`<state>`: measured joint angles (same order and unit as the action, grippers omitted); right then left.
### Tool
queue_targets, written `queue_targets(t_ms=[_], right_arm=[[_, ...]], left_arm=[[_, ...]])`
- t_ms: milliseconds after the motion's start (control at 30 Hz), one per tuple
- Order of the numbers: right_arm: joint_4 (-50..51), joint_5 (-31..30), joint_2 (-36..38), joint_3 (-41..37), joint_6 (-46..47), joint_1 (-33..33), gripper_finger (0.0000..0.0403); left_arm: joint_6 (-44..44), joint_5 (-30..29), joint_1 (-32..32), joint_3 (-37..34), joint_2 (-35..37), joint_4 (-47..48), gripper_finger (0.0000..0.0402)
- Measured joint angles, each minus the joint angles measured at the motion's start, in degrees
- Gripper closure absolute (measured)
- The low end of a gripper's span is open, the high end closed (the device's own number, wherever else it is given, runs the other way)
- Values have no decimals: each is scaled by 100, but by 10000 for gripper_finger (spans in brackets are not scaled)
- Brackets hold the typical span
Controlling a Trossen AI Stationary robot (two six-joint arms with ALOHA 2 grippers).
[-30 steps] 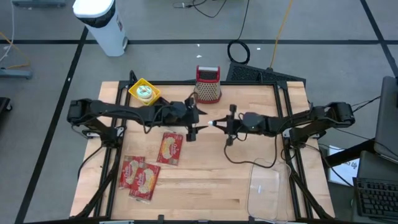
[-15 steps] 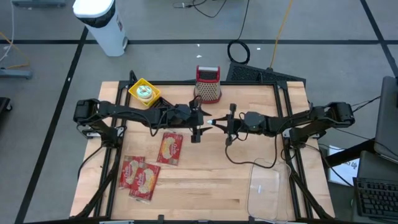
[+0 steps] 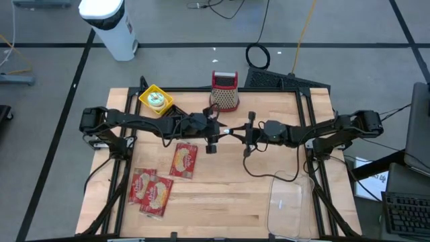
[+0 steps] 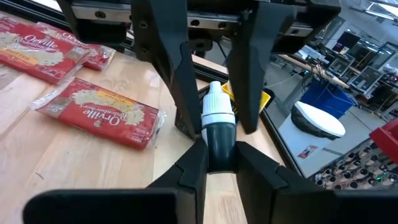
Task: Pick & Place Food Item
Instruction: Put the green food coloring bottle into the black bin
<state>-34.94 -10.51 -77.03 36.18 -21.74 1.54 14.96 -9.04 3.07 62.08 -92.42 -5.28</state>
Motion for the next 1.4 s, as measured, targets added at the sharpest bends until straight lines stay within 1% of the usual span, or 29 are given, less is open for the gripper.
queue_targets(t_ms=[100, 200, 300, 400, 567, 767, 1000, 1400], right_arm=[[-5, -1, 0, 2, 2, 0, 344], [-17, -19, 0, 2, 2, 2, 344], [-5, -14, 0, 2, 3, 0, 343], [2, -12, 0, 2, 4, 0, 344], [7, 11, 0, 2, 4, 0, 344], [14, 25, -4, 2, 3, 0, 345], [9, 21, -4, 2, 2, 0, 343], [0, 12, -4, 2, 0, 0, 345]], left_arm=[[-44, 48, -4, 0, 0, -45, 281], [-44, 61, -4, 0, 0, -87, 305], [-44, 134, -4, 0, 0, -81, 318], [-31, 277, 4, 0, 0, -79, 323], [-92, 335, 0, 0, 0, -79, 310], [-294, 389, -9, 5, 0, -291, 281], [-311, 366, -7, 5, 0, -250, 246], [-226, 253, -7, 6, 0, -92, 240]])
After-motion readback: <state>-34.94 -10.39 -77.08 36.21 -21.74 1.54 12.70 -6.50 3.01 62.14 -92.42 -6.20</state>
